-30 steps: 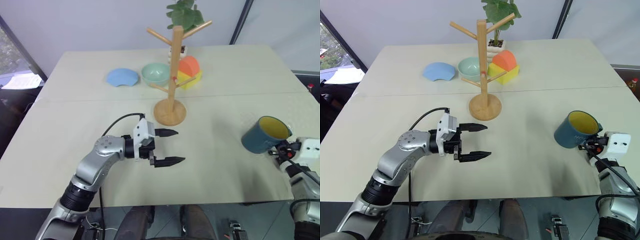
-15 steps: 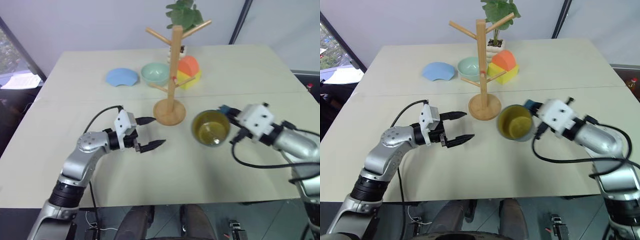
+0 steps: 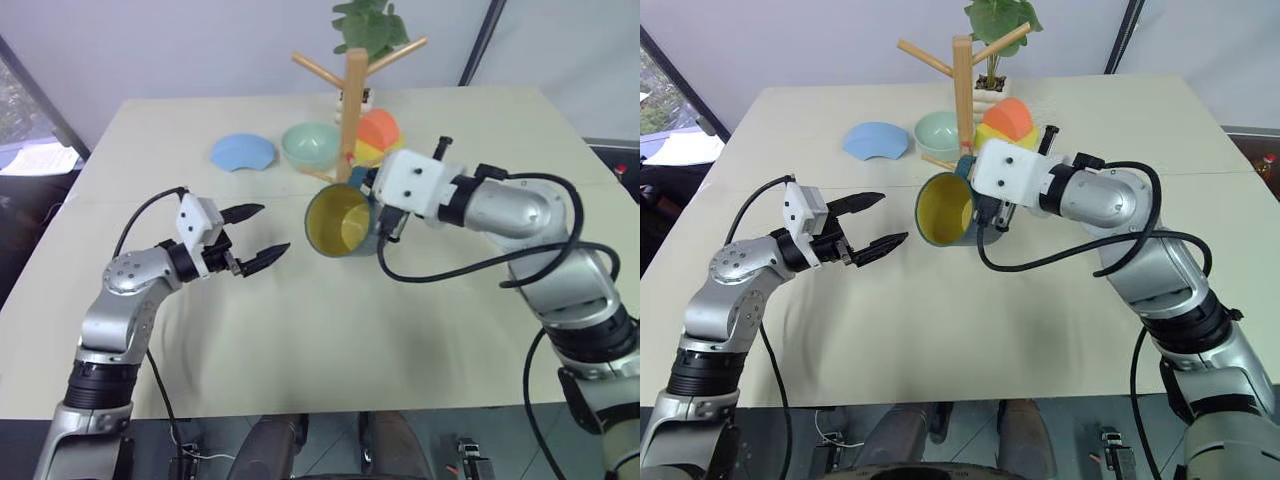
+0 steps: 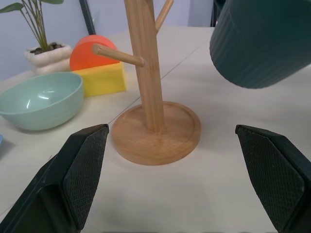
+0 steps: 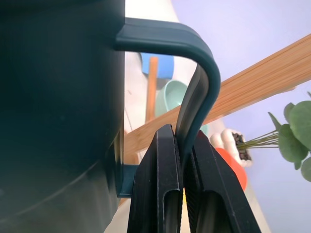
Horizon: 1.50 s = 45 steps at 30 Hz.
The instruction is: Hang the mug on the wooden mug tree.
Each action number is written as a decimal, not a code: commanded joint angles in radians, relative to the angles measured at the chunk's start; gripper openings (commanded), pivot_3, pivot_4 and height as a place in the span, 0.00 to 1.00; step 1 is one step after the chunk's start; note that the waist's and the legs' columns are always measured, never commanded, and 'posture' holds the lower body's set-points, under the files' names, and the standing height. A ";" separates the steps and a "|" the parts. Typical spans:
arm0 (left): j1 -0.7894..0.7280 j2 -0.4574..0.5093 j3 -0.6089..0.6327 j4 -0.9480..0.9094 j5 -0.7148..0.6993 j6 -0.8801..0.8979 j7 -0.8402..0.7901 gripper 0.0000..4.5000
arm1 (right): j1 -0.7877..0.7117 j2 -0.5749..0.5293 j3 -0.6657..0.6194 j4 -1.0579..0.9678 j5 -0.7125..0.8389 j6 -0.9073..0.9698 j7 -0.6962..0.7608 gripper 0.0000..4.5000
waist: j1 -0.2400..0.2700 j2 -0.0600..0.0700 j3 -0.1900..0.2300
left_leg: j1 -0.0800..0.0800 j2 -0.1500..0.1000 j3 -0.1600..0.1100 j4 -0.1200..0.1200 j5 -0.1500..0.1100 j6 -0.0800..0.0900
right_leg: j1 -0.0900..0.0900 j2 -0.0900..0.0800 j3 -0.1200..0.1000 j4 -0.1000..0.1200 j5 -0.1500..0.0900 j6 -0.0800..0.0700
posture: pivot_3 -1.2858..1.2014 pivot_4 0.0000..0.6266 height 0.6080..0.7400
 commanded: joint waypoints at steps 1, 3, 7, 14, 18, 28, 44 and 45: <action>-0.004 0.006 0.028 -0.043 -0.018 -0.009 0.009 1.00 | -0.047 0.016 -0.002 -0.003 -0.033 0.040 -0.010 0.02 | 0.000 0.000 0.000 | 0.001 0.000 0.000 0.000 0.000 0.000 | 0.000 0.000 0.000 0.000 0.000 0.000 | 0.52 0.24 1.00; -0.004 0.004 0.027 -0.045 -0.022 -0.008 0.010 1.00 | -0.068 0.029 0.007 0.011 -0.044 0.063 -0.015 0.02 | 0.000 0.000 0.000 | 0.001 0.000 0.000 0.000 0.000 0.000 | 0.000 0.000 0.000 0.000 0.000 0.000 | 0.52 0.24 1.00; -0.011 0.001 0.029 -0.048 -0.034 -0.002 0.011 1.00 | -0.099 0.050 0.026 0.030 -0.066 0.101 -0.014 0.02 | -0.001 0.000 0.000 | 0.001 0.000 0.000 0.000 0.000 0.000 | 0.000 0.000 0.000 0.000 0.001 0.001 | 0.52 0.24 1.00; -0.020 0.004 0.031 -0.065 -0.056 0.012 0.017 1.00 | -0.145 0.086 0.042 0.063 -0.097 0.164 -0.024 0.02 | -0.002 0.000 0.000 | 0.001 0.000 0.000 0.000 0.000 0.000 | 0.000 0.001 0.001 0.000 0.001 0.001 | 0.52 0.24 1.00; -0.019 0.008 0.031 -0.078 -0.067 0.018 0.024 1.00 | -0.161 0.095 0.050 0.079 -0.108 0.191 -0.023 0.02 | -0.002 0.000 0.000 | 0.001 0.000 0.000 0.000 0.000 0.000 | 0.000 0.001 0.001 0.000 0.001 0.002 | 0.52 0.24 1.00; -0.021 0.007 0.029 -0.094 -0.073 0.027 0.035 1.00 | -0.178 0.110 0.089 0.129 -0.137 0.214 -0.026 0.02 | -0.003 0.000 0.000 | 0.001 0.000 0.000 0.000 0.000 0.000 | 0.000 0.001 0.001 0.001 0.001 0.002 | 0.52 0.24 1.00; -0.020 0.010 0.031 -0.113 -0.077 0.037 0.056 1.00 | -0.185 0.131 0.083 0.157 -0.164 0.178 -0.028 0.58 | -0.004 0.000 0.000 | 0.002 0.000 0.000 0.000 0.001 -0.001 | 0.000 0.001 0.001 0.001 0.002 0.003 | 0.52 0.24 1.00; -0.022 0.009 0.030 -0.112 -0.077 0.037 0.056 1.00 | -0.186 0.128 0.079 0.152 -0.163 0.177 -0.025 0.58 | -0.004 0.000 0.000 | 0.002 0.000 0.000 0.000 0.001 -0.001 | 0.000 0.001 0.001 0.001 0.002 0.003 | 0.52 0.24 1.00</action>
